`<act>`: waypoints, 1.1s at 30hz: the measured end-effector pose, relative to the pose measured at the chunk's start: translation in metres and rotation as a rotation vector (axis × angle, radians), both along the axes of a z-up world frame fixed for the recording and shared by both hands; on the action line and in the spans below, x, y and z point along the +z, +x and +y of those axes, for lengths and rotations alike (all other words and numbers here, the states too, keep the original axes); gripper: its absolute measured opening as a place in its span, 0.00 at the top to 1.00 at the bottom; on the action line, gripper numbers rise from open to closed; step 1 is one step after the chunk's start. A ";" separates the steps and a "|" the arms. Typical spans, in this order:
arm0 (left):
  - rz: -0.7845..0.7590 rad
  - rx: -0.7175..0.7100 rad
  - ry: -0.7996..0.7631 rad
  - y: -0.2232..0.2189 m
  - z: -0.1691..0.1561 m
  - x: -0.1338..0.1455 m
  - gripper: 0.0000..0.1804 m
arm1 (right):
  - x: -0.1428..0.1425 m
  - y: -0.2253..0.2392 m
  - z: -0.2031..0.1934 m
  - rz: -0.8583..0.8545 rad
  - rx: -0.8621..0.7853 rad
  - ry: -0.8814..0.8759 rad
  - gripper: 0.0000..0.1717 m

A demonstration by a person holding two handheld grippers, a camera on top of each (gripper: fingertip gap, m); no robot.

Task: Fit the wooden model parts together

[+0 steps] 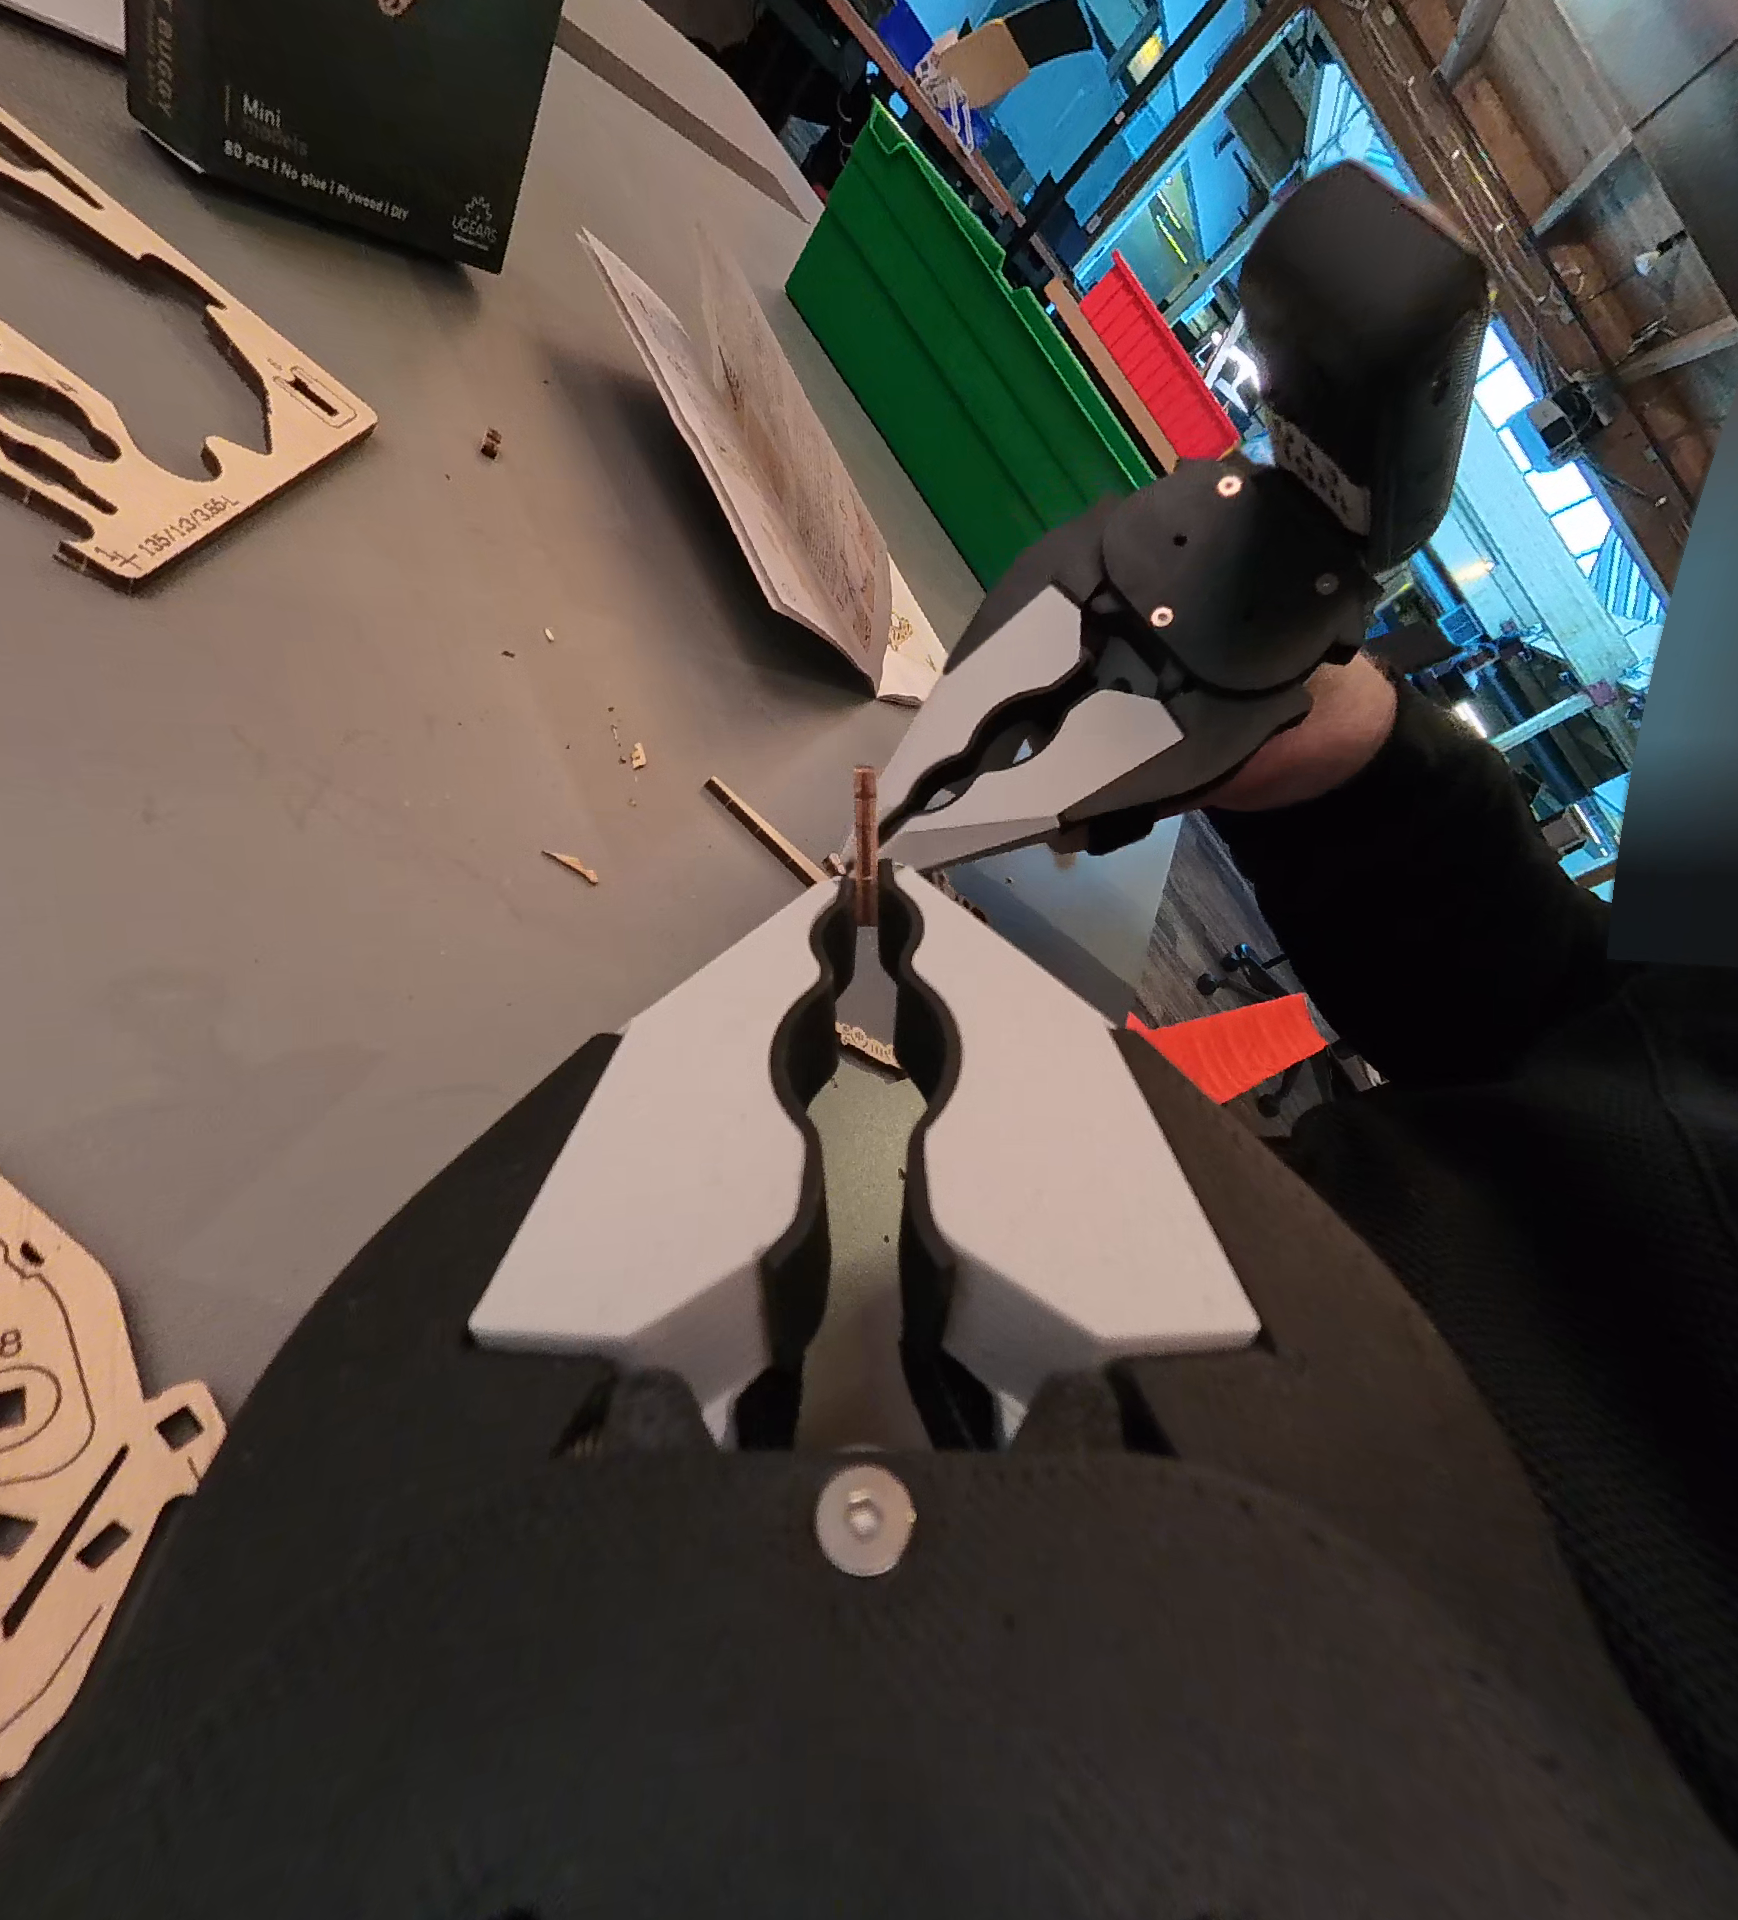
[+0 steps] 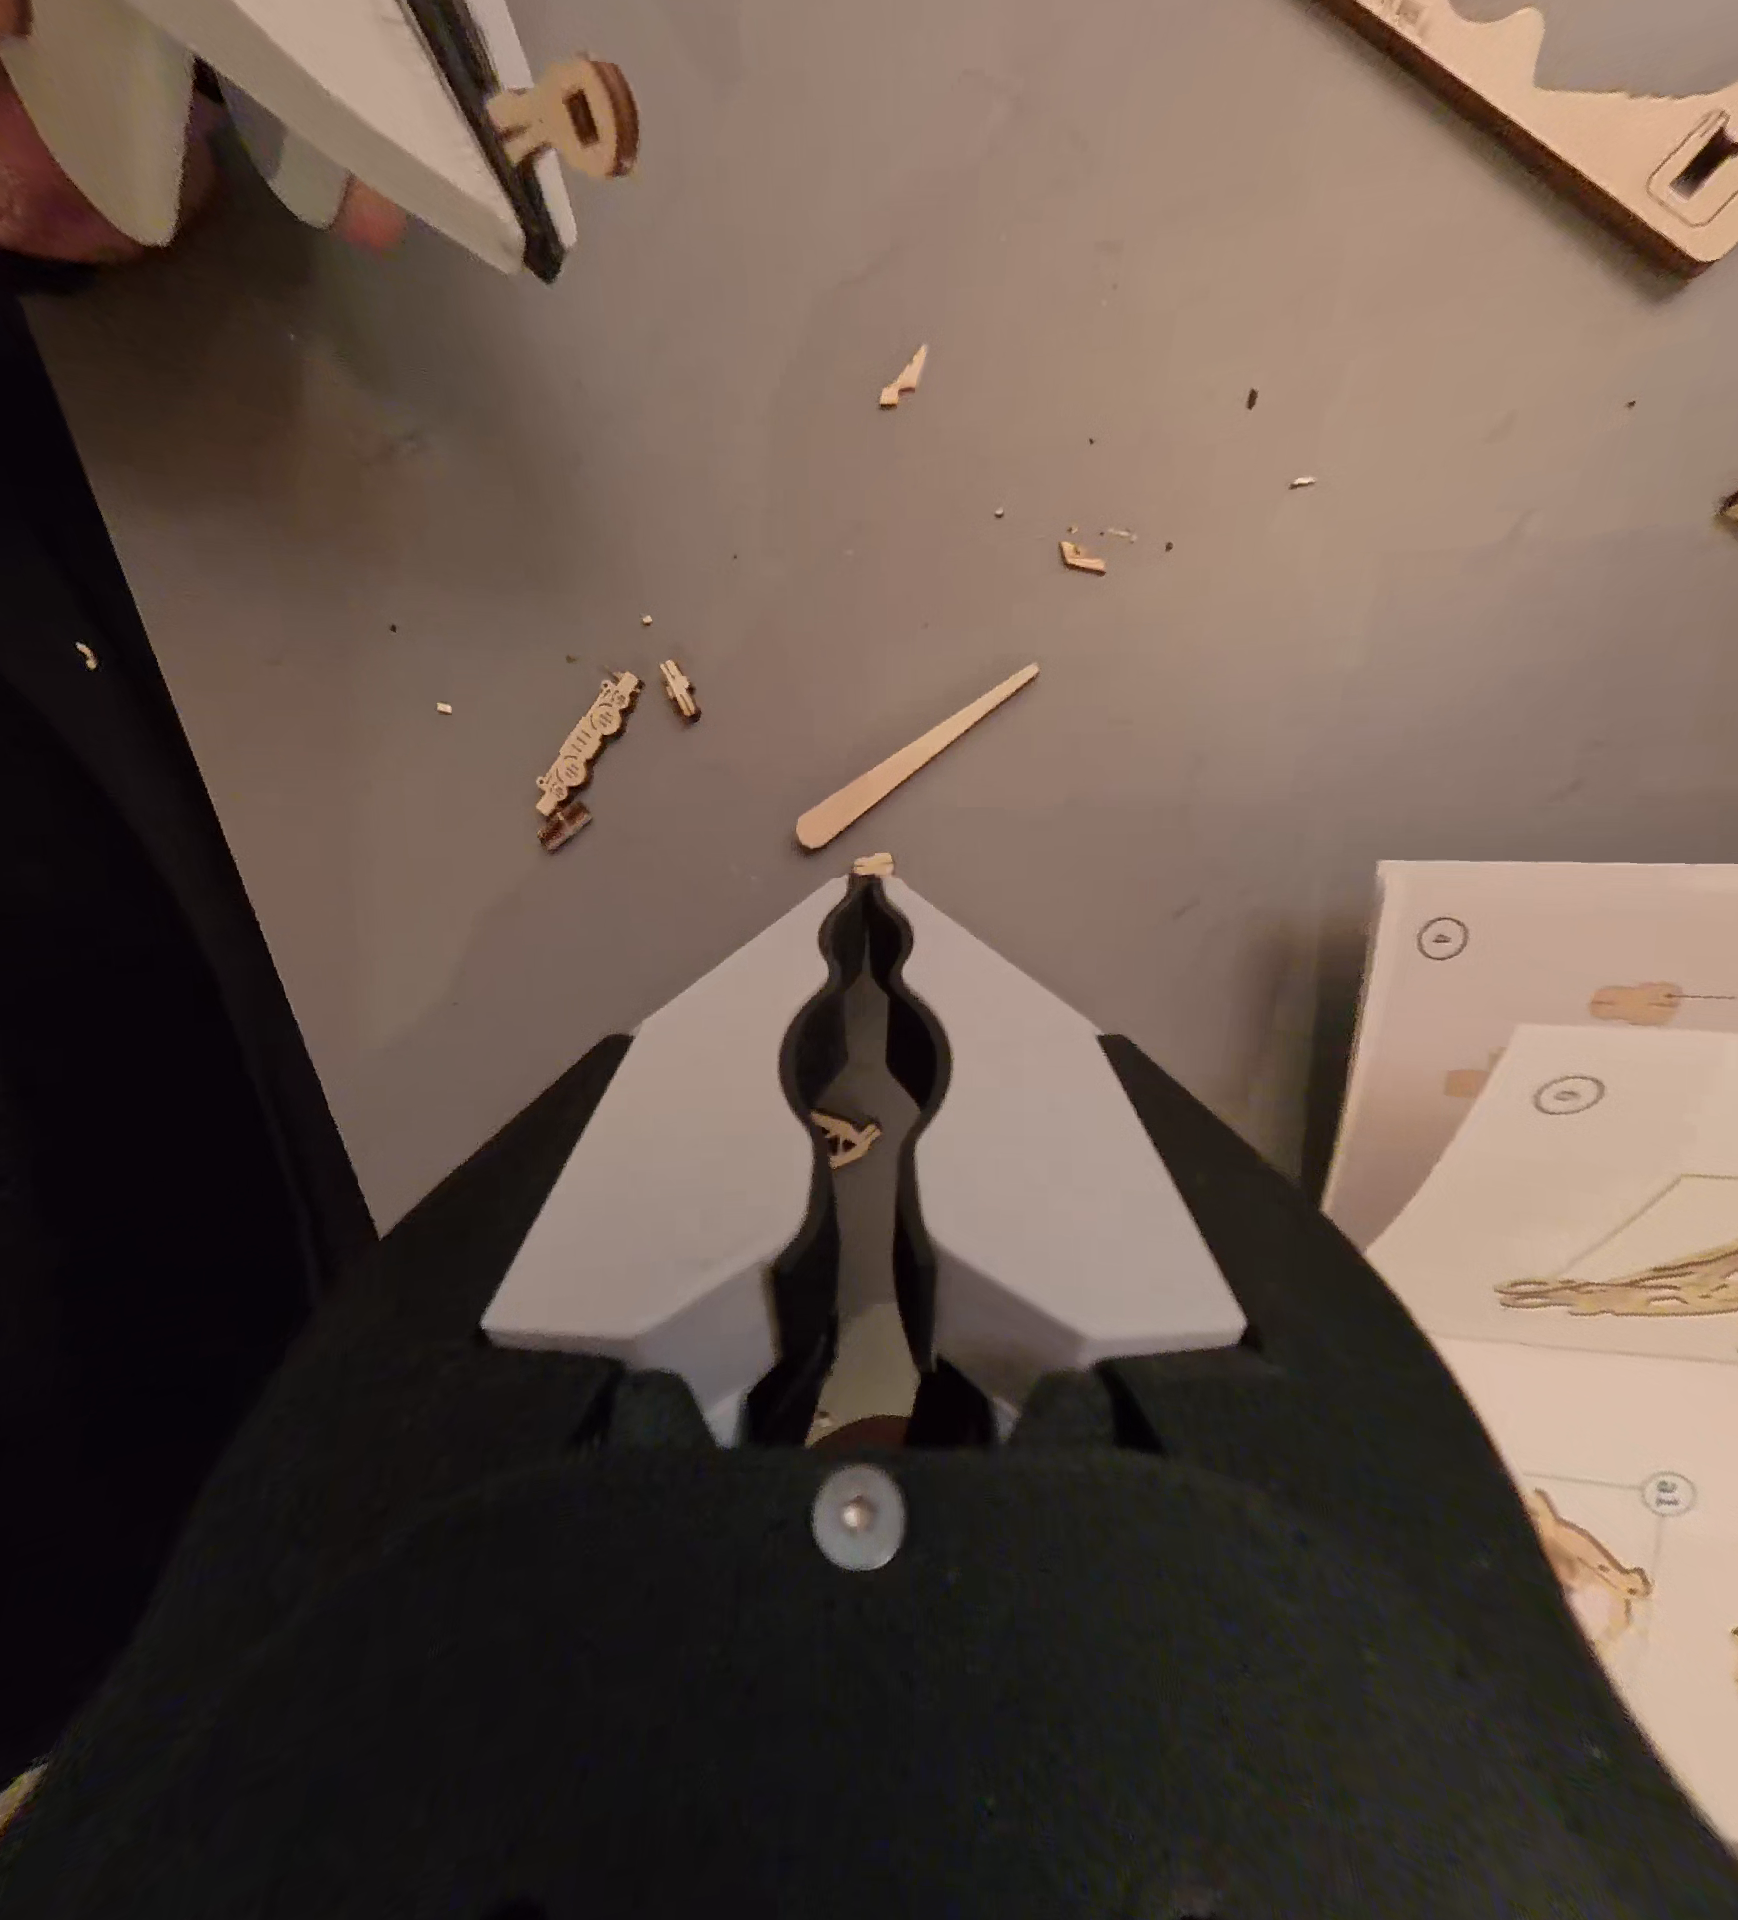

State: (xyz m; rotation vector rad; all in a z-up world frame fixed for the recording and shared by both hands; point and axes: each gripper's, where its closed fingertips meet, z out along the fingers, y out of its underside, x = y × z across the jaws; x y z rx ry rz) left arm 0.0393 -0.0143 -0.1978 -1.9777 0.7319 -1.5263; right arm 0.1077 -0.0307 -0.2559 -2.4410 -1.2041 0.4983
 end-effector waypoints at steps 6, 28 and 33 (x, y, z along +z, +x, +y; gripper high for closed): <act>0.001 -0.002 0.000 0.000 0.000 0.000 0.99 | 0.006 0.001 0.001 0.016 -0.027 0.011 1.00; 0.034 -0.010 -0.003 0.003 -0.001 -0.006 0.99 | 0.006 0.014 0.006 -0.123 0.295 0.171 0.94; 0.039 -0.005 0.003 0.003 0.000 -0.006 0.99 | 0.000 0.011 0.005 -0.113 0.347 0.151 0.95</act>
